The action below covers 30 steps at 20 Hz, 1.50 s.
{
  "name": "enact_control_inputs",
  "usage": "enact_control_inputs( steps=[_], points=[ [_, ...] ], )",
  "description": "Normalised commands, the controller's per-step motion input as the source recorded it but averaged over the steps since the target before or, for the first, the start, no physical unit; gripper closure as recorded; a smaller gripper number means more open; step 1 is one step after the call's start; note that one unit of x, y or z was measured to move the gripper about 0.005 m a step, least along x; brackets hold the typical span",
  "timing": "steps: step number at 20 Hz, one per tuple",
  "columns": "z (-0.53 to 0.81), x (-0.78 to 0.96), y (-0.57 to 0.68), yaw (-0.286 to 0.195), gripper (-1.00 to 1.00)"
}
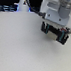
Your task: Open the kcup holder, insert the kcup into the holder, and close the kcup holder
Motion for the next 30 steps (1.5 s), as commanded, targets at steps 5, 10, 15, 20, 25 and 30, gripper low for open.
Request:
enact_control_inputs(
  steps=[5,10,15,20,25,30],
  points=[
    [-0.18,-0.08,0.23,0.220,-1.00],
    [-0.08,-0.30,0.35,0.159,-1.00],
    [-0.01,-0.35,0.53,0.105,-1.00],
    [0.02,-0.41,0.65,0.069,-1.00],
    [0.03,-0.51,0.66,0.055,-1.00],
    [0.01,-0.70,0.67,0.019,-1.00]
  ],
)
